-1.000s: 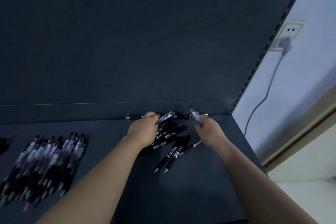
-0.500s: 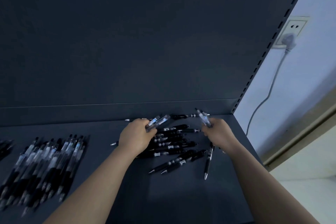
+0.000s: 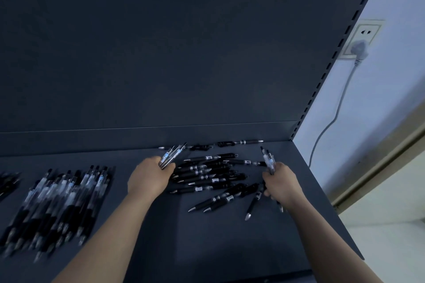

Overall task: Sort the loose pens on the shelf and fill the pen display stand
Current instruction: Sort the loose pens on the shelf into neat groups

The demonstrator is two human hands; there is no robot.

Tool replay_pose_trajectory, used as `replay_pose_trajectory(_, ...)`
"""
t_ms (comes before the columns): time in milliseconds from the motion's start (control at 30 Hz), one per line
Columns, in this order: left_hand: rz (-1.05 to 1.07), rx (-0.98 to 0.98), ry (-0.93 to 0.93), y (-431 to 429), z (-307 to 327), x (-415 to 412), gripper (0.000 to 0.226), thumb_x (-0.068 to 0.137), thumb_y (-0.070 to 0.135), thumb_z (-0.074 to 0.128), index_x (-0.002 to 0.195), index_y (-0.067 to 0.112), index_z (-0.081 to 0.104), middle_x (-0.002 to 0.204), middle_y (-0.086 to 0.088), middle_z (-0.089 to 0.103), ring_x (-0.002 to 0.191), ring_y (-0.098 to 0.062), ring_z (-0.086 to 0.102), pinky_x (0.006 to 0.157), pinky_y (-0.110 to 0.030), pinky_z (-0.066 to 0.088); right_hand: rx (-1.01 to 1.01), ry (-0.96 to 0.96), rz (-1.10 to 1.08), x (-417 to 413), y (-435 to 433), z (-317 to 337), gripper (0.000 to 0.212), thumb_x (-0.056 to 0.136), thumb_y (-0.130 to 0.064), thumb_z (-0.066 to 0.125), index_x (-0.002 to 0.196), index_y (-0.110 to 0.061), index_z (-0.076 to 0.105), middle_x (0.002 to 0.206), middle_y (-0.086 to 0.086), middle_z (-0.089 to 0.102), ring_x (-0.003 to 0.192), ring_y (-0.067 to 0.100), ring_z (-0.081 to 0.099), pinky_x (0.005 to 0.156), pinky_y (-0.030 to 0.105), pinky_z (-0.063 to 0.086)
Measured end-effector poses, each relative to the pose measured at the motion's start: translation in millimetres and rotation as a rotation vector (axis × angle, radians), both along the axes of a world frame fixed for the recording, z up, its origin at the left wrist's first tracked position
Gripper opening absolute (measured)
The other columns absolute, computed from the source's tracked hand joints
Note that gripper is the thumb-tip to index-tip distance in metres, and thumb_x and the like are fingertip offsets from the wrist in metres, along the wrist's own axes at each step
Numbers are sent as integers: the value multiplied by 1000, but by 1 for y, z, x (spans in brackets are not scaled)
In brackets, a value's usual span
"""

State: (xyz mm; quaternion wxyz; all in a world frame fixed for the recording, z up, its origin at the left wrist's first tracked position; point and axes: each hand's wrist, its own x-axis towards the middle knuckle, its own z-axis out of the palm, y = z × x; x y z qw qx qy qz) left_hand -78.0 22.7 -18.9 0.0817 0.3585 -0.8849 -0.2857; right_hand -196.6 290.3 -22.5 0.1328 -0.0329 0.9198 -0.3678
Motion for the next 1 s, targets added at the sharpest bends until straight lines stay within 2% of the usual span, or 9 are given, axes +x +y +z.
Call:
replay_pose_trajectory(100,-11,45,6,7,1,2,34,89,38,58,63,17,50,60,1,53,62,-20,54,52,-28,34,-210,-126,-18,11,-11,3,13,92,-7,40,79,-8,44,67,10,57,45,16,64,38,20,38)
replay_pose_trajectory(167,-14,77,14,9,1,4,33,88,36,60,63,17,50,58,1,52,60,-20,52,52,-28,35,-368,-226,-44,17,-18,5,14,94,-5,41,81,-7,46,66,11,54,52,23,66,41,25,45)
replay_pose_trajectory(233,-6,94,64,9,3,6,26,86,34,63,67,18,57,61,2,57,63,-20,56,56,-30,40,-428,-239,-68,20,-19,6,13,95,-6,42,82,-6,46,66,11,51,53,25,66,47,30,51)
replay_pose_trajectory(333,-30,167,131,8,6,9,12,78,33,73,76,24,66,71,11,67,71,-12,63,68,-31,49,-319,-122,-32,21,-13,5,12,91,-10,45,79,-10,43,61,7,47,43,18,57,45,27,48)
replay_pose_trajectory(400,-72,190,80,12,7,10,15,73,35,78,76,24,67,72,15,67,72,-8,64,70,-31,50,-278,-90,-1,23,-12,4,12,89,-13,53,79,-10,46,56,4,46,39,15,46,40,24,42)
replay_pose_trajectory(533,-56,176,71,16,9,10,19,71,39,79,73,25,66,70,11,67,68,-10,63,64,-29,48,-255,-114,68,29,-16,2,18,87,-16,61,77,-12,48,50,0,43,38,15,40,37,21,36)
replay_pose_trajectory(767,-148,207,-30,15,13,16,19,71,39,79,78,25,68,75,6,69,75,-13,65,74,-32,51,-237,-130,92,37,-18,-1,20,84,-16,62,75,-14,45,50,-2,40,41,17,37,38,23,35)
replay_pose_trajectory(867,-127,224,-12,14,11,21,23,73,42,78,77,22,68,72,4,69,69,-14,63,67,-30,48,-264,-105,76,38,-18,0,20,85,-17,60,74,-14,43,50,-2,39,41,17,36,40,24,35)
replay_pose_trajectory(1000,-3,244,131,17,15,31,39,83,43,67,73,6,58,62,-4,56,58,-19,52,55,-29,36,-284,-81,50,40,-18,3,19,88,-15,53,75,-13,38,56,2,38,47,19,36,41,24,36)
